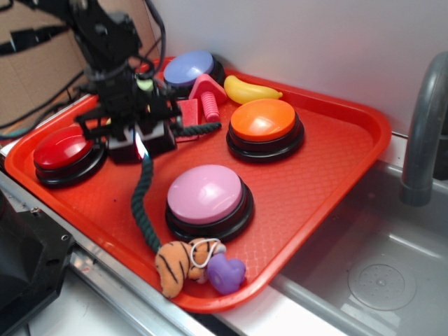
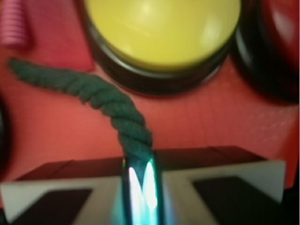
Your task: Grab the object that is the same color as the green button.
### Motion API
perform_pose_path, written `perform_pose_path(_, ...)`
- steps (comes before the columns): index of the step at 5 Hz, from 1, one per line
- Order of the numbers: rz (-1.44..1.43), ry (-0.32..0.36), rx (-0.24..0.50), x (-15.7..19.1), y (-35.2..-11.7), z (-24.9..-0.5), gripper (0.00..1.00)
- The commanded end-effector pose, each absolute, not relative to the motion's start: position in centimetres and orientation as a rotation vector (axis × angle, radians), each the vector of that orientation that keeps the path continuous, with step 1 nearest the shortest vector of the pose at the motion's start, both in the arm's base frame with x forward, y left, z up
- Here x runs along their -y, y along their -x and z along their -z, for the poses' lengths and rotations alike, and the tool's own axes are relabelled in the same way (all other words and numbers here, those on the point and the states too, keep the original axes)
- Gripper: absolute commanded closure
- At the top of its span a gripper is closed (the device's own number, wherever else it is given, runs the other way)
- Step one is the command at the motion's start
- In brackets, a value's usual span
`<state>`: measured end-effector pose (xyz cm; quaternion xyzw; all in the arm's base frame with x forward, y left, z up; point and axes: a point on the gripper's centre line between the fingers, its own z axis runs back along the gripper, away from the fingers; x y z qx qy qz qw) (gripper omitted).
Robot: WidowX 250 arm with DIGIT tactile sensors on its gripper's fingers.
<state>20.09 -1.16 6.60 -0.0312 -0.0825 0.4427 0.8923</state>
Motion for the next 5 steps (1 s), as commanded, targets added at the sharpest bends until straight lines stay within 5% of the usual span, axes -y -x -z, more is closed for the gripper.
perform_pose_path(1,-0.626,0.042,0.163,0.9,-21.7,-15.2,1.00)
perform_pose_path(3,-0.320,0.067,0.098,0.8,-20.3,-20.4,1.00)
perform_pose_path(4,-0.269,0.082,0.145,0.2,-19.6,-21.6,1.00)
perform_pose_path(5,-0.234,0.051,0.113,-0.6,-19.7,-21.4,1.00)
